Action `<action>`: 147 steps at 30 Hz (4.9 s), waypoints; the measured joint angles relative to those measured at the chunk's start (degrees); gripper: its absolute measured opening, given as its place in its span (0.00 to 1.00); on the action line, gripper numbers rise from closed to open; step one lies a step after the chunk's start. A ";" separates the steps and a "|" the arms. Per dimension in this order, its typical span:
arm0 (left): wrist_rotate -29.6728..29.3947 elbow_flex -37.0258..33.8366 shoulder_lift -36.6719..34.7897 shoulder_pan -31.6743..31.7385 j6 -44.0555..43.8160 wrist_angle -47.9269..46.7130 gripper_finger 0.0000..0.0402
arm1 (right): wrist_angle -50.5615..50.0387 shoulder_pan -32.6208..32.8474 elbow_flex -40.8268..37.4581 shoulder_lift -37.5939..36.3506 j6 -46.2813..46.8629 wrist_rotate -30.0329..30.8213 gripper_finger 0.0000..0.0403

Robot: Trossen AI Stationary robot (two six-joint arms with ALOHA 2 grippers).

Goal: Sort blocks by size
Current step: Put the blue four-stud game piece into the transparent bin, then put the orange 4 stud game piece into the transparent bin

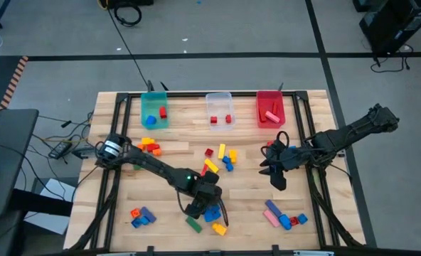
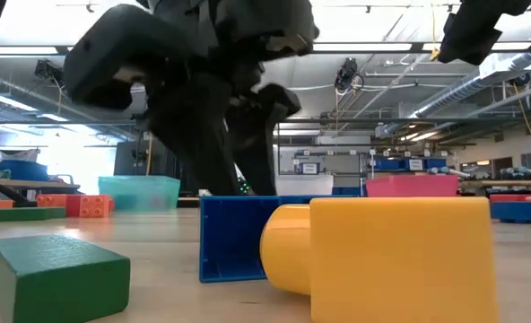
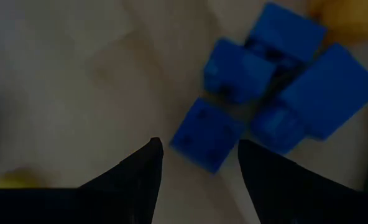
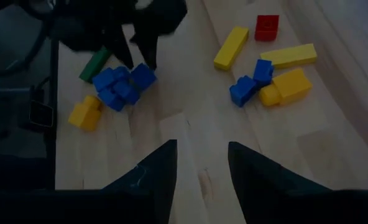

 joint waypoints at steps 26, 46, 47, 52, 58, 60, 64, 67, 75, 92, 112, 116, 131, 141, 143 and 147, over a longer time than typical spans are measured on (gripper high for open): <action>5.32 0.07 3.90 0.52 13.17 3.76 0.44 | 0.22 0.00 0.04 0.02 -0.02 -0.02 0.39; 6.32 -0.04 -9.69 12.68 9.20 -1.36 0.35 | 0.19 0.00 -0.01 0.02 0.60 2.07 0.39; 6.32 -0.02 -10.63 14.37 9.48 -0.86 0.35 | 0.30 0.00 -0.02 0.02 1.03 2.75 0.39; 6.06 -0.02 -13.85 23.81 9.59 3.46 0.35 | 0.46 -0.02 -0.02 0.00 3.89 6.42 0.39; 3.54 -0.02 -14.25 35.00 -1.17 9.79 0.35 | 0.43 -0.02 -0.02 0.00 7.09 9.19 0.39; 3.53 0.07 -13.59 38.04 -4.99 12.70 0.35 | 0.44 -0.09 -0.02 0.00 8.74 11.75 0.39; 3.06 0.00 -11.64 43.28 -7.78 13.82 0.35 | 0.52 -1.04 -0.02 0.00 13.38 16.28 0.39; 3.32 0.19 -9.89 46.32 -7.63 14.15 0.36 | 0.62 -2.07 -0.02 0.00 17.38 17.90 0.39; 3.89 1.42 -6.22 49.94 -7.52 15.58 0.47 | 0.64 -5.07 -0.02 0.02 23.07 20.78 0.39; 1.24 6.53 -6.58 50.15 -6.85 6.68 0.53 | 1.44 -10.01 -0.02 0.02 23.75 20.87 0.39; -6.95 -15.19 -36.79 46.48 -17.24 1.19 0.53 | 1.40 -11.19 -0.02 0.02 13.81 20.32 0.39; -10.74 -21.57 -44.61 42.63 -22.46 -2.52 0.53 | 1.40 -11.19 -0.02 0.02 11.75 19.43 0.39; -16.71 -25.27 -50.07 34.23 -36.15 -44.97 0.53 | 1.40 -11.19 -0.02 0.02 3.32 19.30 0.39; -8.60 -38.61 -50.29 33.94 -34.92 -41.85 0.53 | 1.40 -11.19 -0.02 0.04 1.97 19.30 0.39; -8.43 -40.82 -50.27 34.26 -34.48 -40.48 0.53 | 1.40 -11.19 -0.02 0.04 1.26 19.30 0.39; -9.77 -42.85 -50.27 34.39 -29.18 -38.56 0.53 | 1.42 -11.19 -0.02 0.04 0.72 19.30 0.39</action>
